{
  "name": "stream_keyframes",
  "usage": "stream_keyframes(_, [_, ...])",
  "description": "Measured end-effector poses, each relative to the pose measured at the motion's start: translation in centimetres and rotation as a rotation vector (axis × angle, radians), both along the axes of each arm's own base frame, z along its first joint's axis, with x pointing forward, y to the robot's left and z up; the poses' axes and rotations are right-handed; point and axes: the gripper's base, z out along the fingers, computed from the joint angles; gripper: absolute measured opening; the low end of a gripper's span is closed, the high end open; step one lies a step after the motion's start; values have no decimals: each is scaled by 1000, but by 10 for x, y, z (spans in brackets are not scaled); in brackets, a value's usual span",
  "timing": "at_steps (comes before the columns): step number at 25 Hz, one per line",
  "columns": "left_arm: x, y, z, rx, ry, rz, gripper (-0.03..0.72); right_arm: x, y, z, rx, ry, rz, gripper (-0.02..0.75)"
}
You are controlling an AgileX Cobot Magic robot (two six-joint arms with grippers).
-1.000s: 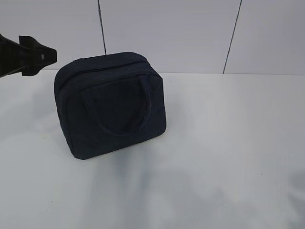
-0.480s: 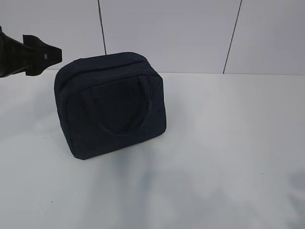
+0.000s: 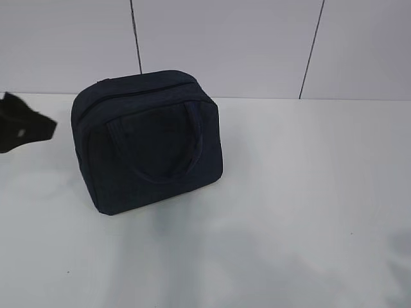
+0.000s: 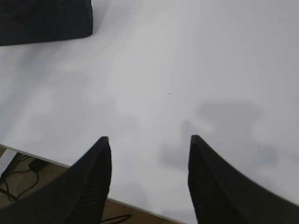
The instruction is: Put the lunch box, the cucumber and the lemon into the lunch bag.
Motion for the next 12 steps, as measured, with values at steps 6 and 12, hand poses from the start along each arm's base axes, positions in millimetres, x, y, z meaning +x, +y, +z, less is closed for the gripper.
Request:
stream_keyframes(6, [-59, 37, 39, 135, -39, 127, 479, 0, 0, 0, 0, 0, 0, 420])
stream_keyframes(12, [-144, 67, 68, 32, -190, 234, 479, 0, 0, 0, 0, 0, 0, 420])
